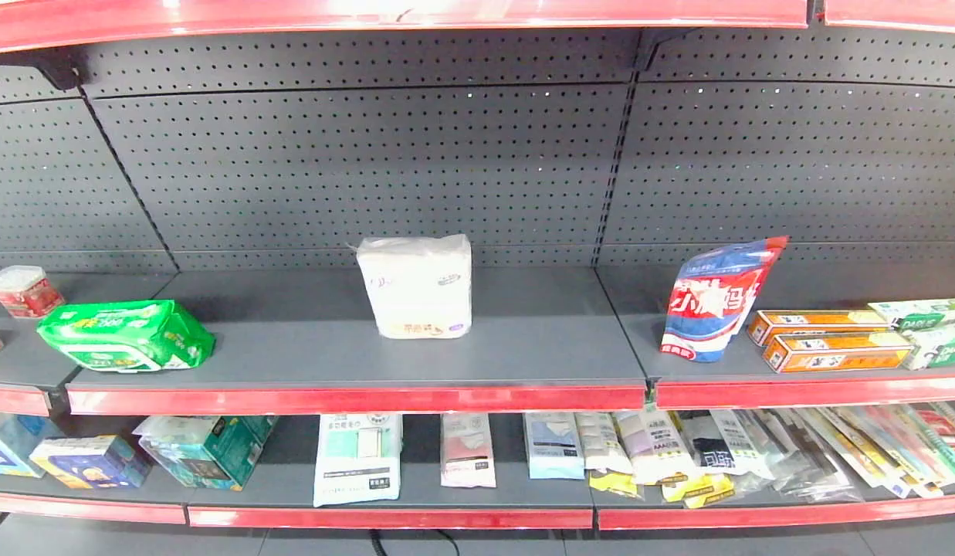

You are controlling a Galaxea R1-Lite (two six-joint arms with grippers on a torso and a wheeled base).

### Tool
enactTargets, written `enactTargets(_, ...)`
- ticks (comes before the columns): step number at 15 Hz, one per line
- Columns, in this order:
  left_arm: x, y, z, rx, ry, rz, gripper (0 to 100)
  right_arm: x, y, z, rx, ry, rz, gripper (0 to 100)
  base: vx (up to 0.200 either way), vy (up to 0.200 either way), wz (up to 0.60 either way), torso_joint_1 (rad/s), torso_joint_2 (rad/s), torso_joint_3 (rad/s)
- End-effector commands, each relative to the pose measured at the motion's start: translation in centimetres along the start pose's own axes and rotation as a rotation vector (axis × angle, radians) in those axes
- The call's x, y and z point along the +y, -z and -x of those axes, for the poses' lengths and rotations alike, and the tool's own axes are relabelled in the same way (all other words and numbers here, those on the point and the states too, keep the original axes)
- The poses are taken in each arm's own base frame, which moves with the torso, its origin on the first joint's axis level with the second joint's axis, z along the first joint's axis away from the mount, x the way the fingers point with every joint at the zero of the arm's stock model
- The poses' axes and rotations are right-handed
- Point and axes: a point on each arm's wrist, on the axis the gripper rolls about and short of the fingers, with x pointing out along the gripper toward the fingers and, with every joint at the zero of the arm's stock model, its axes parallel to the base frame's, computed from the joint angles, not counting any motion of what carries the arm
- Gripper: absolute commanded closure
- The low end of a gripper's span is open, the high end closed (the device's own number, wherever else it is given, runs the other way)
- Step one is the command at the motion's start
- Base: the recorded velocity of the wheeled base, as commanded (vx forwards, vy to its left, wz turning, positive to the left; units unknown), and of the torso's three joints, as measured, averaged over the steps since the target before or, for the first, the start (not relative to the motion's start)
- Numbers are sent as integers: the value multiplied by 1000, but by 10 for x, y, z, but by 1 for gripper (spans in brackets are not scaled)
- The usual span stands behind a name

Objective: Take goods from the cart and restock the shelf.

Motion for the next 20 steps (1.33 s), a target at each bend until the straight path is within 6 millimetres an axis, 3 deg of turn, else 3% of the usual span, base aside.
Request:
enactTargets(1, 0, 0, 0, 1, 0, 0, 0, 0, 0, 0, 0, 0, 1, 0, 0, 0, -600, 7, 2, 2)
enactTargets(20, 0, 0, 0, 0, 0, 0, 0, 0, 0, 0, 0, -4, 1, 0, 0, 0, -568, 1, 4, 2)
